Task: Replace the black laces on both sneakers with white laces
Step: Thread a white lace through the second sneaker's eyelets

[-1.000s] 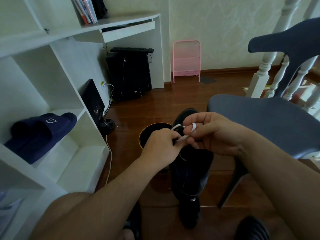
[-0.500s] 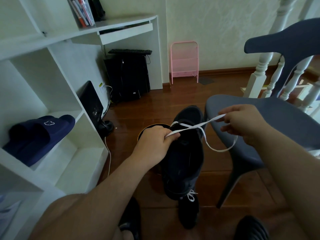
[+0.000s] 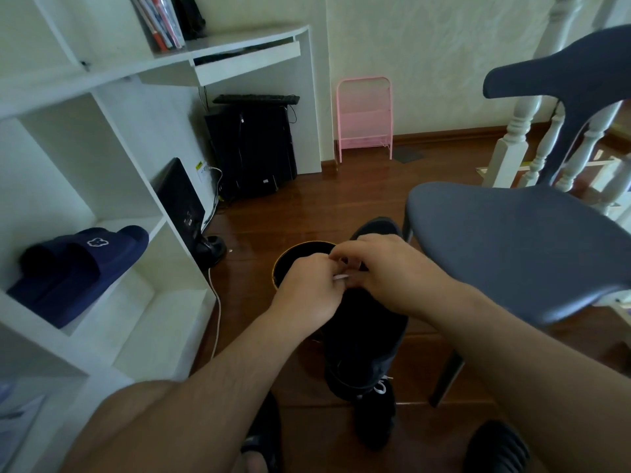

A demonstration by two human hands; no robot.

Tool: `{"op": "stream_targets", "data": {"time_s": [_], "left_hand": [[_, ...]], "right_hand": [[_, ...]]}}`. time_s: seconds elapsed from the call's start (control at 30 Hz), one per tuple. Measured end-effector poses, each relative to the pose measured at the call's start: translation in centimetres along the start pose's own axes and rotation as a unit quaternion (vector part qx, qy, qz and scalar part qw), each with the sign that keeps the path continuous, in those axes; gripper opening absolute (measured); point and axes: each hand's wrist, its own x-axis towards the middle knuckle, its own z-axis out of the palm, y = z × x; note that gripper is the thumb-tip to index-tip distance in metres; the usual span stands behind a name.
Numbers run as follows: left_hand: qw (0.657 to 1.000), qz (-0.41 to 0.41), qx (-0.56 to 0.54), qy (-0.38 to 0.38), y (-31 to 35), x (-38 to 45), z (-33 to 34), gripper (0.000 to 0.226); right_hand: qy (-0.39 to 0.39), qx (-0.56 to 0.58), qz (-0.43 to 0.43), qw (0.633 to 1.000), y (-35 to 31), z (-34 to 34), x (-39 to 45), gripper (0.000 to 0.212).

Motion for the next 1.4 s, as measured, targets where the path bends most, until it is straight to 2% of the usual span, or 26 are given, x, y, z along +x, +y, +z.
{"op": "stream_targets", "data": {"time_s": [0.07,0.2,0.37,0.53,0.63,0.73,0.83,0.93,1.0,1.1,1.17,1.27,1.4], "left_hand": [[1.000,0.006,-0.017,0.000,-0.2,-0.1,0.0,0.039],[0.999,0.040,-0.028,0.025,-1.0,0.0,0.0,0.041],[0.997,0.052,-0.049,0.032,-0.7,-0.2,-0.4,0.028],[0.997,0.046,-0.059,0.029,-0.4,-0.4,-0.5,0.027],[0.997,0.039,-0.057,0.025,-0.4,-0.4,-0.7,0.020],[0.991,0.000,-0.123,0.045,-0.4,-0.4,-0.9,0.024],[0.977,-0.052,-0.202,0.052,-0.6,-0.5,-1.2,0.038],[0.952,-0.131,-0.269,0.065,-0.5,-0.3,-1.2,0.021],[0.935,-0.177,-0.296,0.079,-0.2,-0.2,-1.3,0.020],[0.937,-0.187,-0.285,0.074,0.0,-0.2,-1.5,0.020],[0.923,-0.193,-0.328,0.057,0.2,-0.2,-1.7,0.022],[0.887,-0.214,-0.409,0.018,0.9,-0.3,-1.9,0.028],[0.805,-0.288,-0.518,-0.023,1.1,-0.5,-2.5,0.026]], "right_hand": [[0.030,-0.023,0.008,0.999,0.8,-0.3,0.5,0.020],[0.071,-0.045,0.078,0.993,2.3,-2.3,0.2,0.015],[0.011,-0.001,0.096,0.995,2.3,-2.0,-0.6,0.008],[-0.016,-0.014,0.066,0.998,2.1,-2.0,-0.5,0.017],[0.012,-0.013,0.077,0.997,2.4,-2.3,-0.3,0.016],[0.070,0.038,0.115,0.990,3.1,-2.9,-0.3,0.013],[0.087,0.107,0.139,0.981,3.3,-2.8,-0.8,0.012],[0.104,0.135,0.131,0.977,2.8,-2.3,-1.1,0.013],[0.110,0.137,0.123,0.977,2.3,-2.2,-1.0,0.014],[0.095,0.123,0.109,0.982,1.6,-2.1,-1.0,0.011],[0.087,0.116,0.107,0.984,1.4,-2.2,-1.0,0.008],[0.096,0.092,0.114,0.985,1.4,-2.7,-0.9,0.009],[0.122,0.051,0.110,0.985,1.2,-2.7,-0.8,0.011]]}}
